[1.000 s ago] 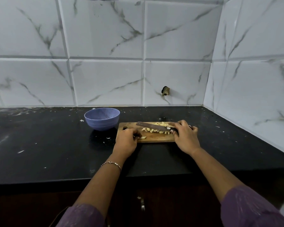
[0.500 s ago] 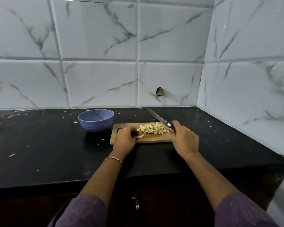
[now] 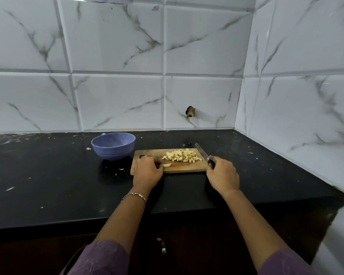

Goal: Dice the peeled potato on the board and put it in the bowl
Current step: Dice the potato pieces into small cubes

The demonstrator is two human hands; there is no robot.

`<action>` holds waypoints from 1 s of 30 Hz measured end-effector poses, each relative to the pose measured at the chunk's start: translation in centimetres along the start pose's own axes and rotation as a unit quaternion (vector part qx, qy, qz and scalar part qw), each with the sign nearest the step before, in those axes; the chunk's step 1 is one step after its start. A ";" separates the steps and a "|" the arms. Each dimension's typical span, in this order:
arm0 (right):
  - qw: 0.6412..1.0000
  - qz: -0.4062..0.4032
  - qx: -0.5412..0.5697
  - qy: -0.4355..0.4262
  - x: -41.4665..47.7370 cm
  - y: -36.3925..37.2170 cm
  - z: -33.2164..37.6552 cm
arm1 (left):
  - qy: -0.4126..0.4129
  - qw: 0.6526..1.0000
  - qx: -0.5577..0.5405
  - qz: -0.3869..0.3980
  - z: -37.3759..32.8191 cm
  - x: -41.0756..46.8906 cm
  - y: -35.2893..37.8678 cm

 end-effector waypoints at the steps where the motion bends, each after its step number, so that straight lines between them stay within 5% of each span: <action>1: 1.000 0.005 -0.002 -0.002 -0.1 0.0 0.0 | 0.000 1.000 0.001 0.002 0.0 0.0 0.0; 30: 0.984 0.029 -0.089 -0.151 -0.1 2.6 2.5 | 0.006 1.000 -0.006 0.029 1.3 0.7 2.2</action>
Point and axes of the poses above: each hand's wrist, its own x-axis towards the middle knuckle, its own y-axis out of the palm, z = x × y, the point moved 3 cm from there along x, towards the middle knuckle, and after that the axes turned 15 degrees about -z, right-handed, at the moved point
